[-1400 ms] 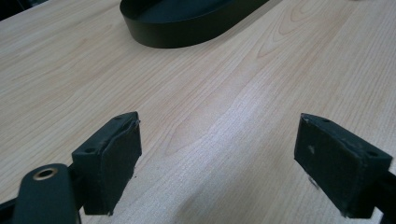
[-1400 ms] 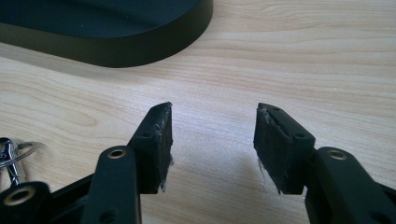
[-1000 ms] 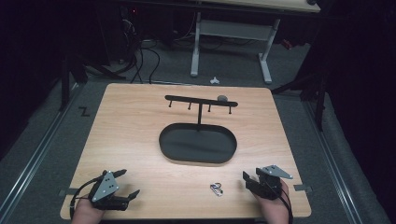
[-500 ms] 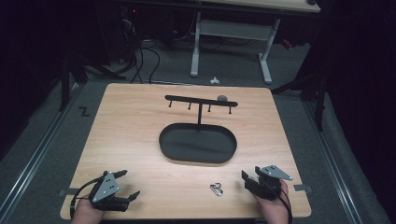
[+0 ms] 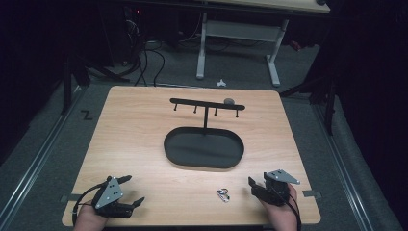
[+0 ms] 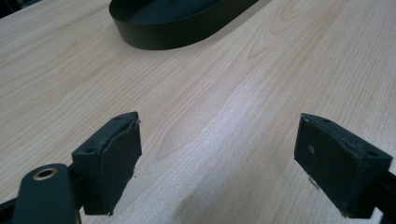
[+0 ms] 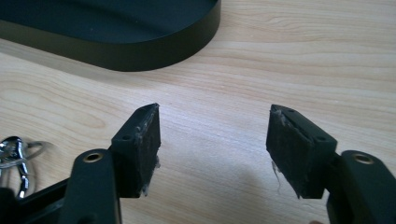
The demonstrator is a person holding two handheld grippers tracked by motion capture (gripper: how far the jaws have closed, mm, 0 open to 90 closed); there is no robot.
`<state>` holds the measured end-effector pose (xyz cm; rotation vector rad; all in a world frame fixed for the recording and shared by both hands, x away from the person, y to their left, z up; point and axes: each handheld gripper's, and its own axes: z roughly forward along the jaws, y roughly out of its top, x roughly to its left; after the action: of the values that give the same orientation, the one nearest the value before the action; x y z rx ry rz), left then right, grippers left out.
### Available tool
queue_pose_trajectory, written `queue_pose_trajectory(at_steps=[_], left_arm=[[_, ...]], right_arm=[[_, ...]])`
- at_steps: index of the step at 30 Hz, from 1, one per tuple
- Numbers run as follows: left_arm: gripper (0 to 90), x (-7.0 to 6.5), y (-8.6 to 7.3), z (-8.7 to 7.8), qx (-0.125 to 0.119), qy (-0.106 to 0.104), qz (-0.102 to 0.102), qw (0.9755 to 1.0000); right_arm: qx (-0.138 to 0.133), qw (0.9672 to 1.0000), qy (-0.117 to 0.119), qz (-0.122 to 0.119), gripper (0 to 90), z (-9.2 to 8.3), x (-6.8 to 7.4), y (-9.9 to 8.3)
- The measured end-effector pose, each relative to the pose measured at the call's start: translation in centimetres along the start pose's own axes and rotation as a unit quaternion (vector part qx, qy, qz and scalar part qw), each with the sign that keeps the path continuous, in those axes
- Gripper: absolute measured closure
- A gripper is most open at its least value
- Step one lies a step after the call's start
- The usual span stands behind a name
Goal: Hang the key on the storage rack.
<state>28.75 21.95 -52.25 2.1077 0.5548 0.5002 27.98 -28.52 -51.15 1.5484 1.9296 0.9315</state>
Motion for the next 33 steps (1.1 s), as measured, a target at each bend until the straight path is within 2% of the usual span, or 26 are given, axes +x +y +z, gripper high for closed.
queue_pose_trajectory(at_steps=[7, 10, 12, 13, 14, 20, 21, 22, 26, 30, 31, 33], left_arm=[[15.4, 0.1, 0.0, -0.1, -0.001, -0.002, 0.001, 1.0000], [15.3, 0.1, 0.0, -0.1, -0.001, -0.002, 0.001, 1.0000], [15.4, 0.1, 0.0, -0.1, 0.000, -0.002, 0.001, 1.0000], [15.3, 0.1, 0.0, -0.1, 0.000, -0.002, 0.001, 1.0000], [15.3, 0.1, 0.0, -0.1, 0.000, -0.002, 0.001, 1.0000], [15.4, 0.1, -0.1, -0.1, 0.001, -0.004, 0.003, 1.0000], [15.4, 0.1, -0.1, -0.1, 0.001, -0.004, 0.003, 1.0000], [15.4, 0.1, 0.0, -0.1, 0.001, -0.003, 0.003, 1.0000], [15.4, 0.0, 0.0, -0.1, 0.002, -0.004, 0.005, 1.0000], [15.3, 0.0, 0.0, -0.1, 0.002, -0.004, 0.005, 1.0000], [15.4, 0.0, 0.0, -0.1, 0.002, -0.004, 0.005, 1.0000], [15.3, 0.0, 0.0, -0.1, 0.002, -0.005, 0.005, 1.0000]], right_arm=[[0.027, 0.9994, 0.004, -0.020, 34.7, 0.3, 1.0, 0.2], [0.047, 0.9981, 0.014, -0.039, 32.6, 0.4, 1.7, 0.3], [0.052, 0.9977, 0.018, -0.041, 31.8, 0.5, 1.8, 0.4], [0.066, 0.9962, 0.032, -0.048, 30.5, 0.5, 2.2, 0.6], [0.070, 0.9956, 0.035, -0.052, 30.3, 0.5, 2.3, 0.6], [0.097, 0.9919, 0.039, -0.072, 29.5, 0.5, 2.9, 1.1], [0.105, 0.9910, 0.039, -0.074, 29.2, 0.5, 3.0, 1.2], [0.119, 0.9886, 0.042, -0.082, 28.3, 0.4, 3.1, 1.4], [0.138, 0.9850, 0.044, -0.094, 27.7, 0.1, 3.5, 1.9], [0.166, 0.9788, 0.052, -0.108, 26.1, 0.0, 4.0, 2.2], [0.166, 0.9788, 0.052, -0.108, 26.1, 0.0, 4.0, 2.2], [0.184, 0.9739, 0.057, -0.120, 25.2, 0.0, 4.5, 2.2]])
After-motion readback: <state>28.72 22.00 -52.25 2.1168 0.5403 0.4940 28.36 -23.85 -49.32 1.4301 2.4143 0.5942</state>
